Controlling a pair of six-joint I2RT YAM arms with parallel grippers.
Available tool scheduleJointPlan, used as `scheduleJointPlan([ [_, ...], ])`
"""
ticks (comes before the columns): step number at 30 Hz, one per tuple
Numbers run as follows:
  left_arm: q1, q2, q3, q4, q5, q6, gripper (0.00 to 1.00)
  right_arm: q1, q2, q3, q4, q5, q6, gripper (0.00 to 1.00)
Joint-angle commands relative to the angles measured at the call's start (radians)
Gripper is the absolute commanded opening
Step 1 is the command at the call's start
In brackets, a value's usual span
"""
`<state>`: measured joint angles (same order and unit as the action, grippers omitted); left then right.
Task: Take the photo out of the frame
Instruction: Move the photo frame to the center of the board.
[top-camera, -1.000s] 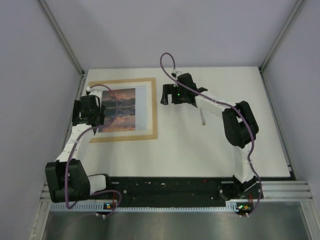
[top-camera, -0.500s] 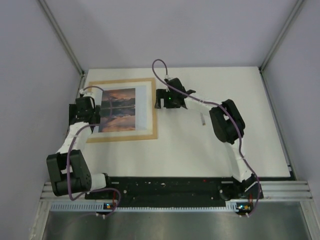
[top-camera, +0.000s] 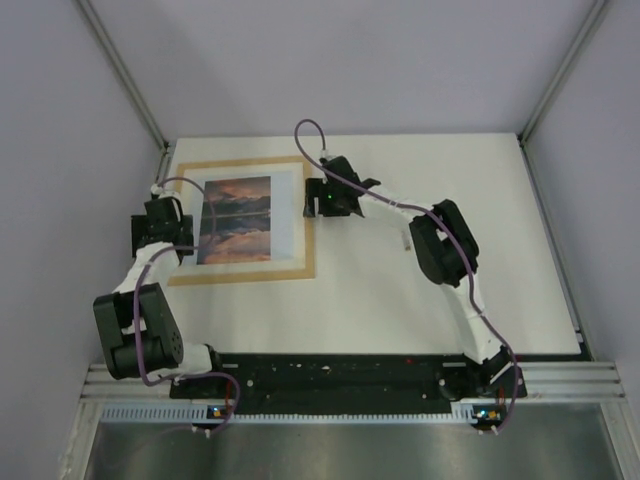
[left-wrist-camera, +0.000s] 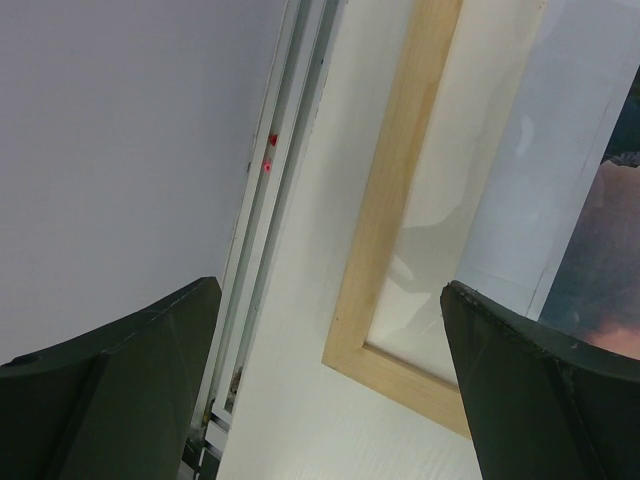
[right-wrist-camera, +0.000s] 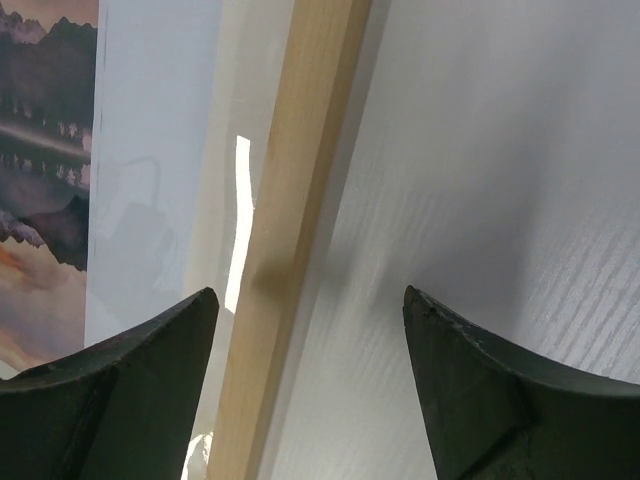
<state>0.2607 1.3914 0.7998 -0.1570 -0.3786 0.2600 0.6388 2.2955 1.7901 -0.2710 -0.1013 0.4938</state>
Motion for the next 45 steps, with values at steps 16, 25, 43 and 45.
scheduleJointPlan([
  [16, 0.021, 0.009, -0.025, 0.06, 0.046, -0.033, 0.99, 0.079, 0.078, 0.114, -0.108, 0.164, -0.009, 0.5],
  [25, 0.022, -0.012, 0.005, -0.009, 0.053, -0.042, 0.99, 0.093, 0.105, 0.157, -0.131, 0.157, 0.005, 0.46],
  [43, 0.02, -0.067, 0.007, -0.075, 0.156, -0.024, 0.99, 0.091, 0.11, 0.177, -0.185, 0.199, 0.002, 0.0],
  [45, 0.02, -0.094, 0.01, -0.111, 0.234, -0.005, 0.99, 0.078, 0.082, 0.158, -0.186, 0.189, 0.0, 0.0],
])
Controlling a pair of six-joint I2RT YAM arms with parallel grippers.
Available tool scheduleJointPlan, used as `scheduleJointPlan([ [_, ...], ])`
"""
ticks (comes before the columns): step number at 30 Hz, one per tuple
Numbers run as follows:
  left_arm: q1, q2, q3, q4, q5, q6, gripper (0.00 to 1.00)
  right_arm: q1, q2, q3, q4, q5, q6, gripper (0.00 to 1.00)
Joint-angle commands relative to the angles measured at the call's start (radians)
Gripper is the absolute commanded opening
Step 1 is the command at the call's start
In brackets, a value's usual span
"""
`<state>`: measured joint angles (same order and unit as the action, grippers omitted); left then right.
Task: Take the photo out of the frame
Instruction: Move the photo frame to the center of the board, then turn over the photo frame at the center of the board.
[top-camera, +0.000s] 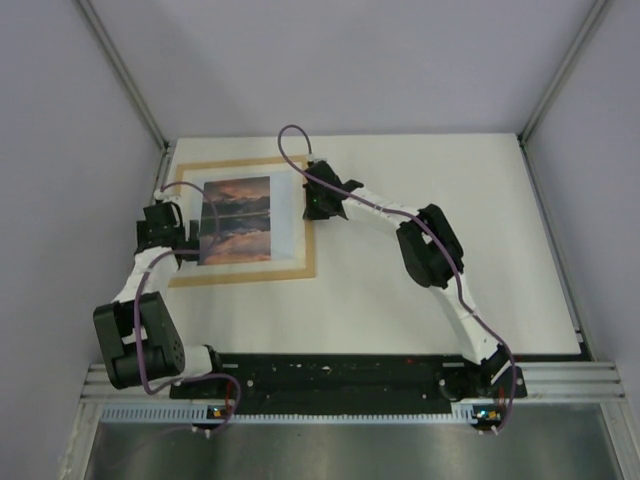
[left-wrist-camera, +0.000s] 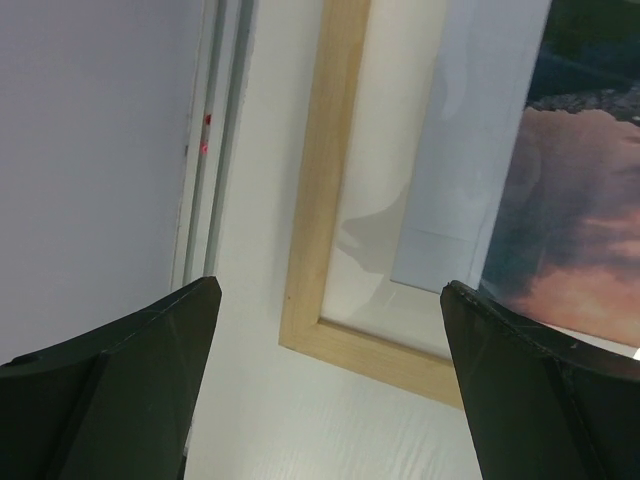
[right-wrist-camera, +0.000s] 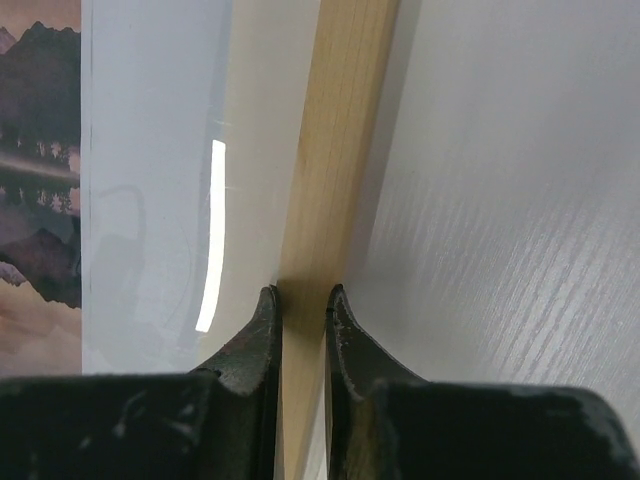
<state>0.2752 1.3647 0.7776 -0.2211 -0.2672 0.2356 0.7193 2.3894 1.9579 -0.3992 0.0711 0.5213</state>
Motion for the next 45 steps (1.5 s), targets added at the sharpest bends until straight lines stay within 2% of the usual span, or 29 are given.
scheduleJointPlan([
  [1, 0.004, -0.085, 0.035, -0.066, 0.159, 0.028, 0.99, -0.012, -0.027, -0.019, -0.058, 0.015, -0.026, 0.0],
  [5, -0.013, -0.16, 0.04, -0.118, 0.301, 0.06, 0.99, -0.055, -0.096, -0.056, -0.058, 0.001, -0.021, 0.0],
  [8, -0.08, -0.214, 0.038, -0.124, 0.31, 0.085, 0.99, -0.084, -0.14, -0.076, -0.055, -0.007, -0.021, 0.0],
  [11, -0.186, -0.231, 0.046, -0.127, 0.277, 0.108, 0.99, -0.101, -0.17, -0.097, -0.055, -0.016, -0.021, 0.0],
  [13, -0.299, -0.227, 0.057, -0.127, 0.18, 0.122, 0.99, -0.109, -0.19, -0.108, -0.058, -0.021, -0.02, 0.0],
  [17, -0.457, -0.184, 0.115, -0.132, 0.096, 0.134, 0.99, -0.129, -0.236, -0.131, -0.058, -0.04, -0.015, 0.0],
  [23, -0.619, -0.09, 0.229, -0.15, 0.051, 0.151, 0.99, -0.168, -0.318, -0.142, -0.067, -0.065, -0.014, 0.0],
  [31, -0.858, -0.029, 0.209, -0.129, 0.037, 0.206, 0.99, -0.198, -0.358, -0.157, -0.073, -0.097, -0.017, 0.0],
  [39, -1.019, 0.022, 0.138, -0.029, 0.034, 0.274, 0.99, -0.208, -0.343, -0.159, -0.07, -0.116, -0.004, 0.0],
  [44, -1.036, 0.057, 0.154, -0.038, 0.036, 0.244, 0.99, -0.207, -0.309, -0.156, -0.066, -0.128, -0.012, 0.0],
  [45, -1.038, 0.051, 0.137, -0.026, 0.043, 0.251, 0.99, -0.207, -0.297, -0.152, -0.066, -0.129, -0.017, 0.12],
])
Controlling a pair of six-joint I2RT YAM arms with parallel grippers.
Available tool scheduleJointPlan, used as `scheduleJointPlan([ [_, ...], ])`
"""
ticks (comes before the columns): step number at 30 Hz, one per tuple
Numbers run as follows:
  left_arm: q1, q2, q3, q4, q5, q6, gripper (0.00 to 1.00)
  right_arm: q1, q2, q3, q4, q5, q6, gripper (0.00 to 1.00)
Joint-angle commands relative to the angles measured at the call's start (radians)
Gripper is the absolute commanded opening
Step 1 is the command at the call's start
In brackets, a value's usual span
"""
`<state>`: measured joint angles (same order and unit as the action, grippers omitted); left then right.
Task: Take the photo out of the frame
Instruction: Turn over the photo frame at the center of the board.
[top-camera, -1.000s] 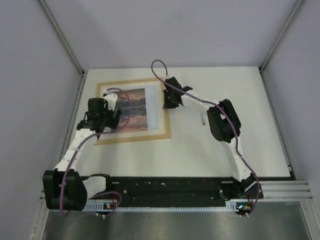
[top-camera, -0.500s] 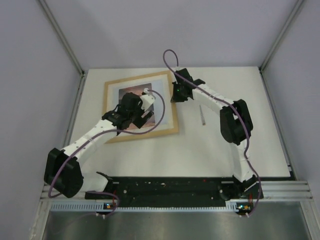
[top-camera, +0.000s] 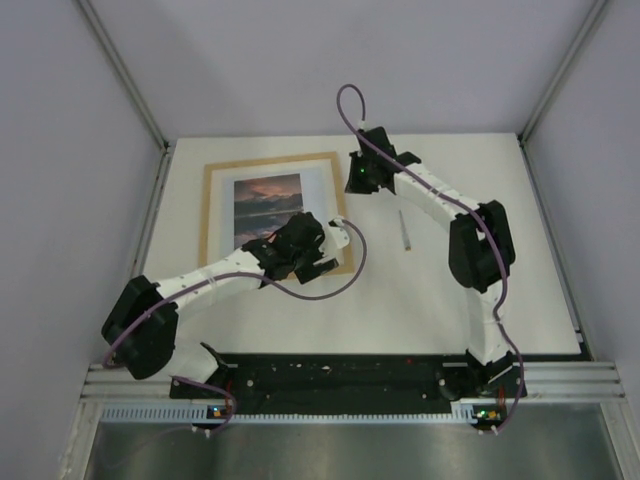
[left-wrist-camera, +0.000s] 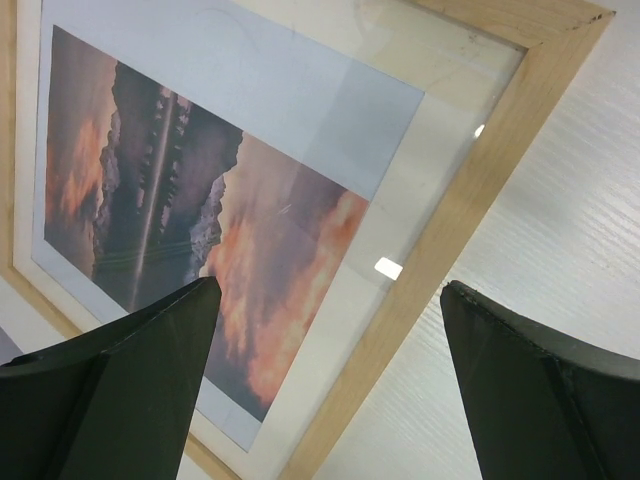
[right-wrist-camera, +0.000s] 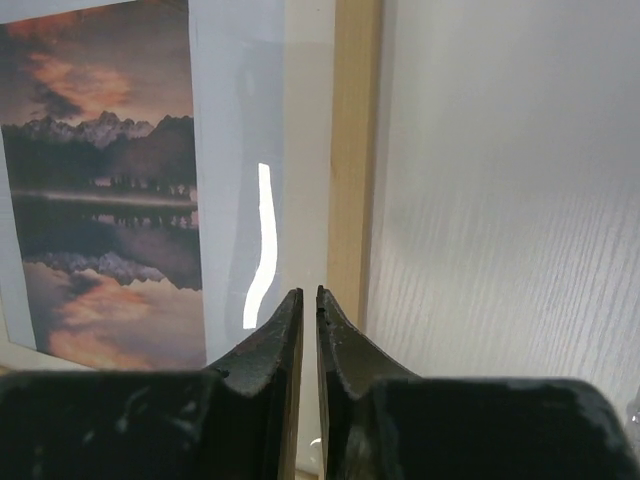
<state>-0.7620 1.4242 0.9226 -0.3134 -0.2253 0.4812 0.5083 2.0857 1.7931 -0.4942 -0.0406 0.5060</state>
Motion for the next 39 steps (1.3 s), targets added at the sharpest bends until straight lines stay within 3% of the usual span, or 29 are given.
scheduleJointPlan([
  [1, -0.002, -0.013, -0.025, 0.08, 0.009, 0.008, 0.99, 0.004, 0.02, 0.014, 0.029, -0.018, -0.006, 0.22],
  [5, -0.002, -0.028, -0.077, 0.102, 0.02, 0.01, 0.99, 0.022, 0.08, 0.043, 0.02, 0.007, -0.043, 0.4],
  [7, -0.002, -0.042, -0.114, 0.12, 0.007, 0.031, 0.99, 0.03, 0.114, 0.061, 0.013, 0.018, -0.052, 0.44],
  [18, -0.003, -0.08, -0.153, 0.099, 0.049, 0.048, 0.99, 0.091, 0.2, 0.117, -0.029, 0.105, -0.106, 0.44],
  [21, -0.007, -0.077, -0.162, 0.097, 0.055, 0.06, 0.99, 0.107, 0.209, 0.126, -0.044, 0.157, -0.133, 0.36],
  [23, -0.01, -0.076, -0.166, 0.099, 0.056, 0.063, 0.99, 0.111, 0.212, 0.127, -0.052, 0.182, -0.147, 0.23],
  [25, -0.013, -0.071, -0.168, 0.102, 0.057, 0.062, 0.99, 0.111, 0.217, 0.134, -0.061, 0.197, -0.153, 0.19],
  [32, -0.026, -0.056, -0.162, 0.111, 0.061, 0.065, 0.99, 0.111, 0.226, 0.131, -0.066, 0.185, -0.15, 0.36],
  [39, -0.036, -0.041, -0.16, 0.114, 0.063, 0.062, 0.99, 0.111, 0.241, 0.132, -0.064, 0.127, -0.126, 0.41],
])
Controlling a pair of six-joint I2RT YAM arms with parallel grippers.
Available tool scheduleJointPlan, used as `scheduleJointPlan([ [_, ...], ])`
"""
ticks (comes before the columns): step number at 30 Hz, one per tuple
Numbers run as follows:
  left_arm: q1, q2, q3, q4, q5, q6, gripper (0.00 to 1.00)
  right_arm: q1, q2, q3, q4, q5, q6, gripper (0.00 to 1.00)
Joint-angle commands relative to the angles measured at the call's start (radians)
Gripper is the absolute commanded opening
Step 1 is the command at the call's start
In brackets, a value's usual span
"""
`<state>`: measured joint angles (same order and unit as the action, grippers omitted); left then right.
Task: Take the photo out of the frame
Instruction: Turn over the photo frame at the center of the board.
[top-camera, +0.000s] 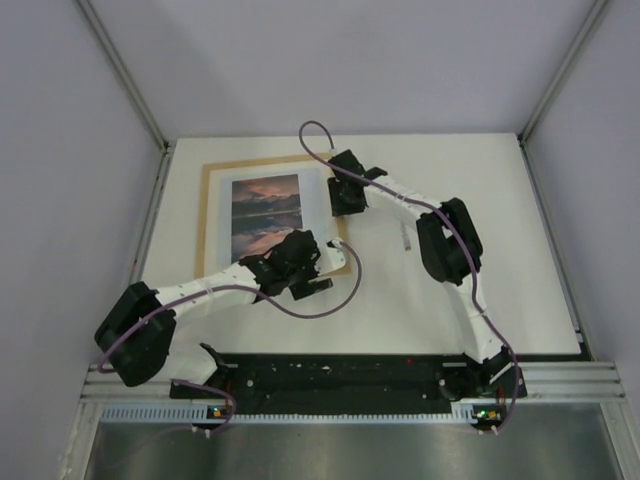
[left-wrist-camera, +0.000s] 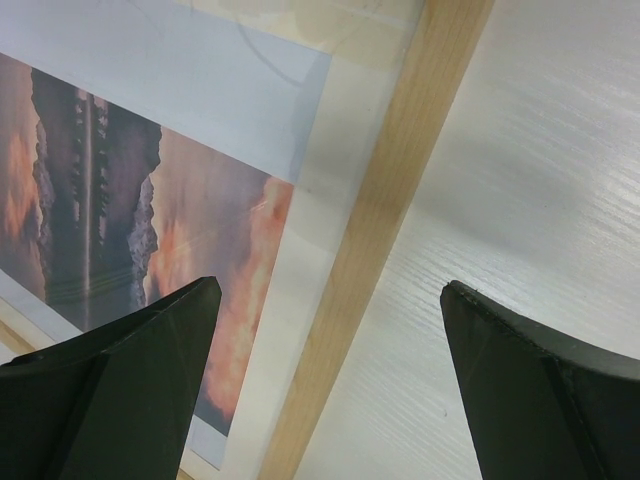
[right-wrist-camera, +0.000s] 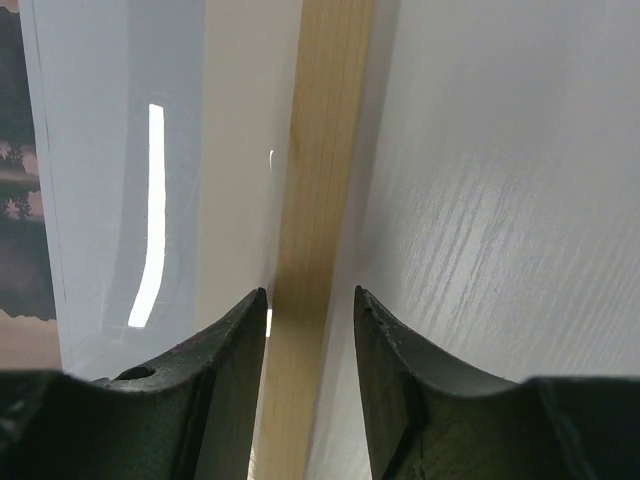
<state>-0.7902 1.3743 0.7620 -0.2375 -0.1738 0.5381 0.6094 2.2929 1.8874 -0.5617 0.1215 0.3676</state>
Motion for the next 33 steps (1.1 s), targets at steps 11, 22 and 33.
scheduleJointPlan([
  [11, -0.037, 0.054, -0.016, 0.076, -0.001, 0.011, 0.99, 0.01, 0.06, 0.044, -0.007, -0.028, -0.001, 0.0],
  [22, -0.132, 0.233, -0.059, 0.314, -0.196, 0.063, 0.99, -0.017, -0.018, 0.125, -0.044, -0.042, 0.002, 0.0],
  [33, -0.191, 0.258, -0.084, 0.38, -0.237, 0.074, 0.99, -0.026, -0.076, 0.142, -0.055, -0.069, 0.013, 0.0],
])
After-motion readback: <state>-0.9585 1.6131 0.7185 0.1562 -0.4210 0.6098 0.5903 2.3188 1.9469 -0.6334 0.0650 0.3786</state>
